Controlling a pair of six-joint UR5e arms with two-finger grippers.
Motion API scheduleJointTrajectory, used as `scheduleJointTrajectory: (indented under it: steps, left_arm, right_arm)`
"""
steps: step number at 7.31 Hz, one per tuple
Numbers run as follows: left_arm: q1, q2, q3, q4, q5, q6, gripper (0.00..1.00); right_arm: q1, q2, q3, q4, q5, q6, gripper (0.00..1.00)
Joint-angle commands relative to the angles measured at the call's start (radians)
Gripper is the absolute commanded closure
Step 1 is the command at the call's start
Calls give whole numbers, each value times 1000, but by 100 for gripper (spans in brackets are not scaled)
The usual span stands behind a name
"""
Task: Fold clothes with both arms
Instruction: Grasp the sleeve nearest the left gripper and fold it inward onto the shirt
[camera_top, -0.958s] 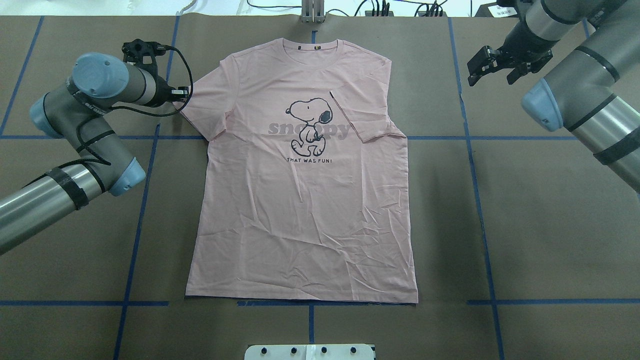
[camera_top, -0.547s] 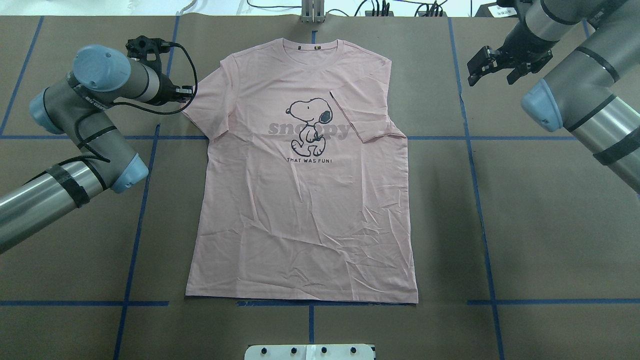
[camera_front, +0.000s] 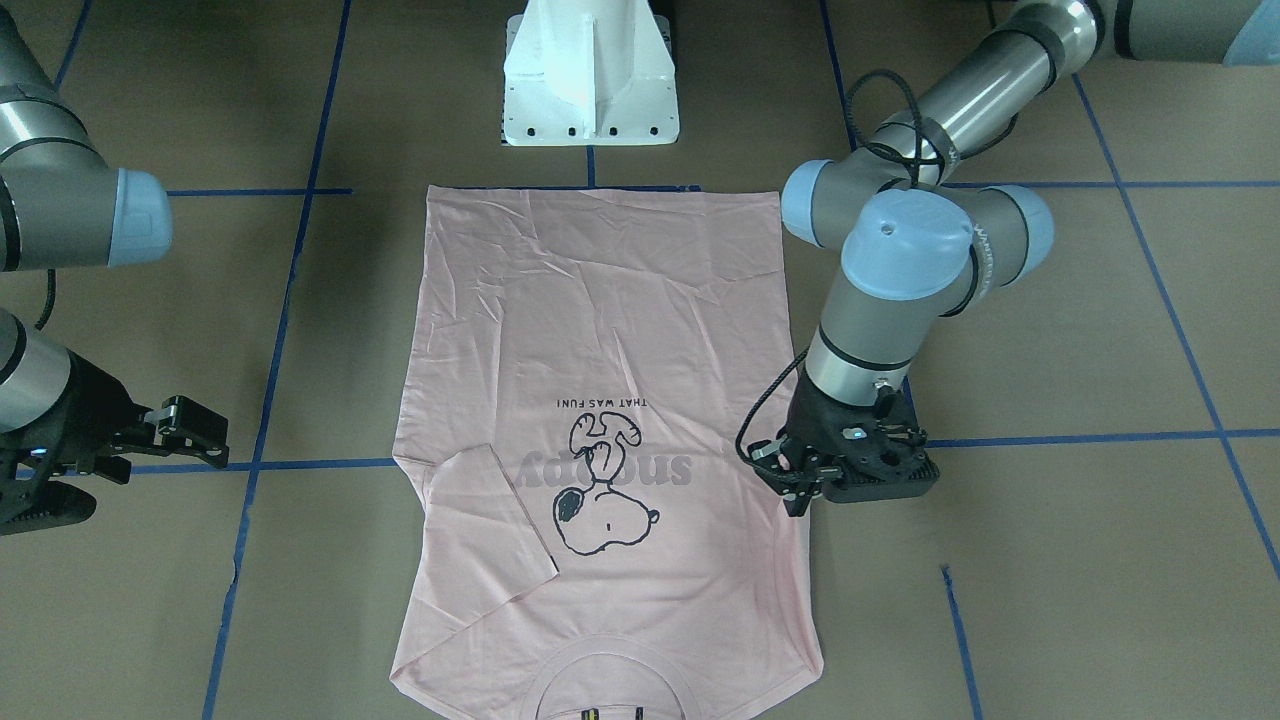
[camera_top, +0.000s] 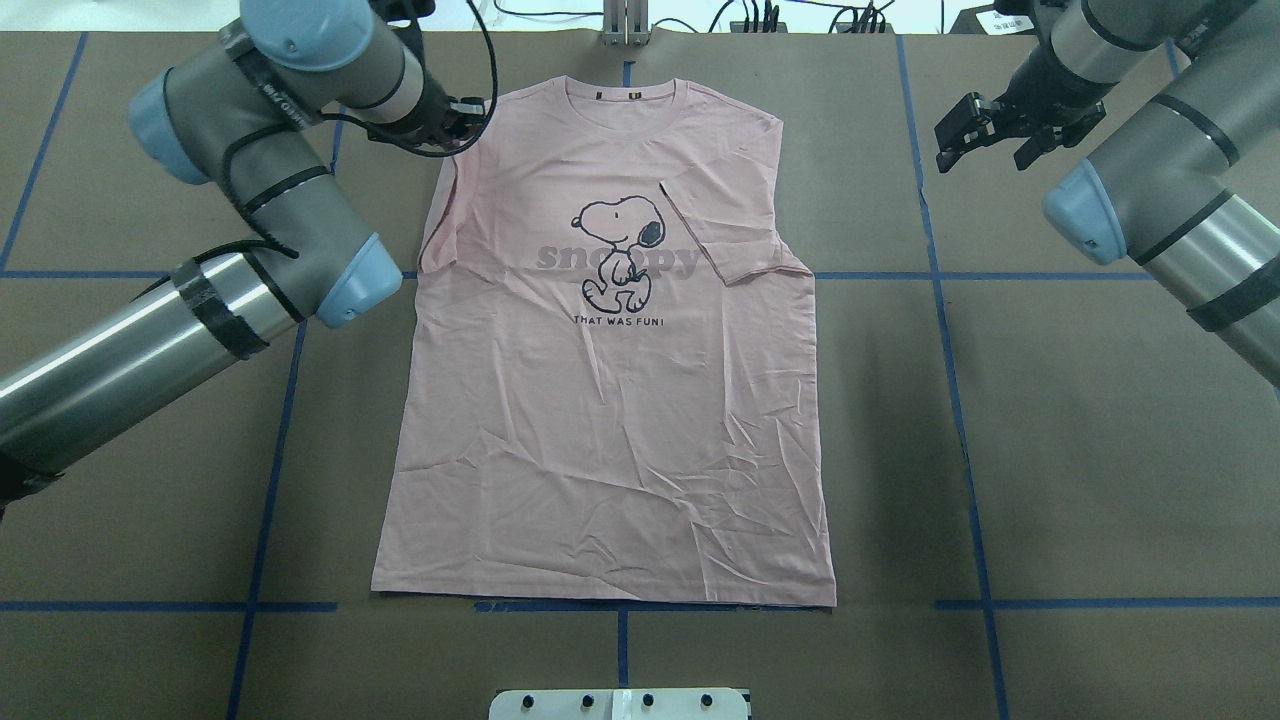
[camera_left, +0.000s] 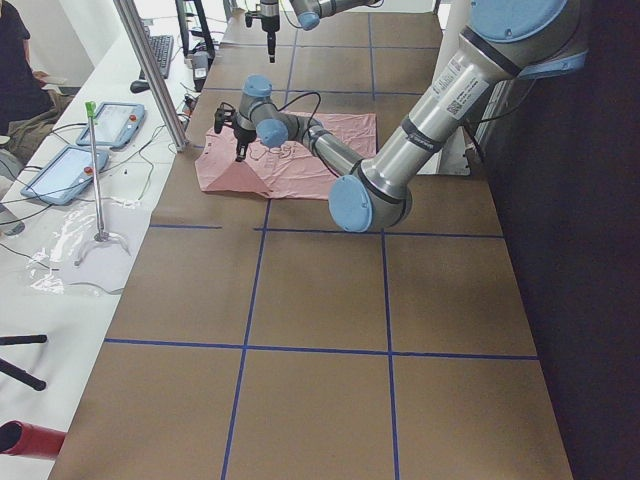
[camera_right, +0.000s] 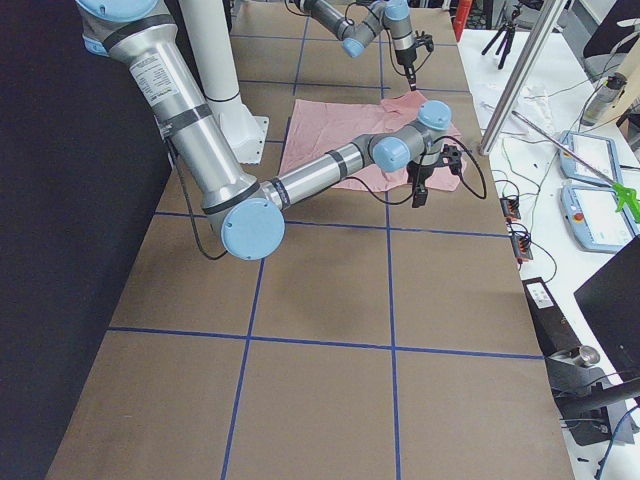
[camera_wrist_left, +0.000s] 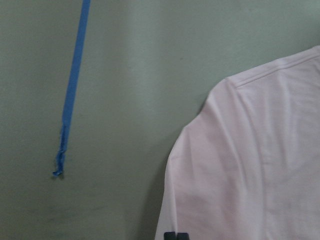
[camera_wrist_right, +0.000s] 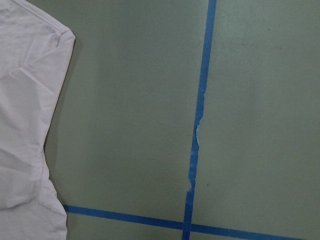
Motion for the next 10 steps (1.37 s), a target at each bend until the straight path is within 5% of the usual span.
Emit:
scheduleJointTrajectory:
  steps: [1, 2, 3, 7, 9, 10]
  left_arm:
    - [41, -118, 227, -154, 7, -102, 100]
    - [49, -113, 242, -242, 8, -113, 100]
    - [64, -116, 236, -253, 8, -113, 1]
    - [64, -37, 47, -226, -46, -116, 0]
    - [64, 153, -250, -77, -113, -102, 0]
    - [69, 233, -407, 28, -113, -102, 0]
  right_arm:
    - [-3, 0, 0, 1, 0, 2, 0]
    - [-5, 4, 9, 2, 2, 3, 0]
    - [-17, 3, 23, 2, 0, 4, 0]
    - [-25, -9, 34, 2, 0, 10, 0]
    - [-95, -101, 188, 4, -39, 220, 0]
    - [-212, -199, 341, 4, -202, 369, 0]
